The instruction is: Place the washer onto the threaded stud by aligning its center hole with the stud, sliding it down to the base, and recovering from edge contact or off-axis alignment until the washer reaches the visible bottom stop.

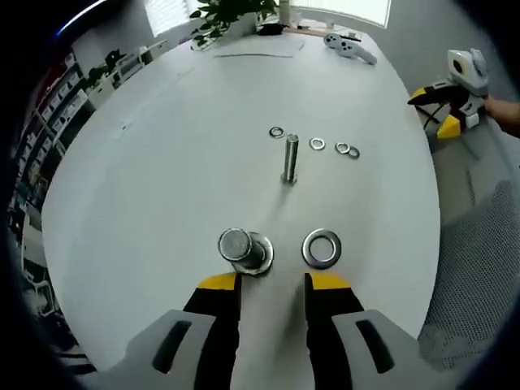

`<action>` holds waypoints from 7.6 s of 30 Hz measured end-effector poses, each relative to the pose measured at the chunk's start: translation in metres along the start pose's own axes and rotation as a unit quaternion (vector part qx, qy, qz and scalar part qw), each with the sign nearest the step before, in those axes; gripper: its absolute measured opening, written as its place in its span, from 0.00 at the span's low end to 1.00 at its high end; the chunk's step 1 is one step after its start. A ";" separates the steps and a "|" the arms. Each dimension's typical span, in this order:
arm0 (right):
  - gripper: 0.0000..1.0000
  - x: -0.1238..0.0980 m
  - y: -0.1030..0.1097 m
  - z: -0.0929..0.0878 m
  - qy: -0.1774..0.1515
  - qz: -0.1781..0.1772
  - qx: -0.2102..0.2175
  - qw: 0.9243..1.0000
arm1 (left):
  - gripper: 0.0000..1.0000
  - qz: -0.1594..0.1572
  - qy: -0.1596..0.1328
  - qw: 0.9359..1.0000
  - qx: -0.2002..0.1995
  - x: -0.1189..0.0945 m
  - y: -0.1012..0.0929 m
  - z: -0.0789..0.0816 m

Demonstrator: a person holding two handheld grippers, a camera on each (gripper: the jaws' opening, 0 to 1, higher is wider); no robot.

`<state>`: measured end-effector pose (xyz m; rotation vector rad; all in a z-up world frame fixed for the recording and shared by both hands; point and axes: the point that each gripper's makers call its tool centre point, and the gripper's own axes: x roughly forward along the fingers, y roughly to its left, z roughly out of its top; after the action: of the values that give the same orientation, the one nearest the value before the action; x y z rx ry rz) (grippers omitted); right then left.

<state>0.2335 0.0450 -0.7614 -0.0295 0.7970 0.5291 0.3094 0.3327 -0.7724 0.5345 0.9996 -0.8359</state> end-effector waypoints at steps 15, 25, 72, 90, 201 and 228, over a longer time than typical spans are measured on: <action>0.65 0.000 0.000 -0.002 0.004 0.001 -0.001 1.000 | 0.29 -0.036 0.011 0.998 0.050 0.023 -0.037 0.003; 0.65 0.000 0.002 -0.002 0.006 0.006 -0.004 1.000 | 0.31 -0.033 0.034 0.997 0.066 0.025 -0.036 0.003; 0.65 -0.001 0.000 -0.002 0.004 -0.003 0.004 1.000 | 0.20 -0.036 0.073 0.991 0.109 0.031 -0.041 0.007; 0.65 0.000 0.000 0.000 -0.003 0.000 0.004 1.000 | 0.19 0.020 0.000 0.997 0.068 0.010 -0.047 0.010; 0.65 -0.001 -0.003 0.001 -0.007 -0.010 0.010 1.000 | 0.22 0.051 -0.056 0.995 -0.059 -0.030 -0.010 -0.008; 0.65 -0.003 -0.009 -0.003 -0.003 -0.025 0.030 0.999 | 0.20 0.039 -0.125 0.986 -0.104 -0.044 -0.057 -0.020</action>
<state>0.2340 0.0355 -0.7629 0.0072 0.8039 0.4580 0.2403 0.3299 -0.7442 0.2810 0.8177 -0.6993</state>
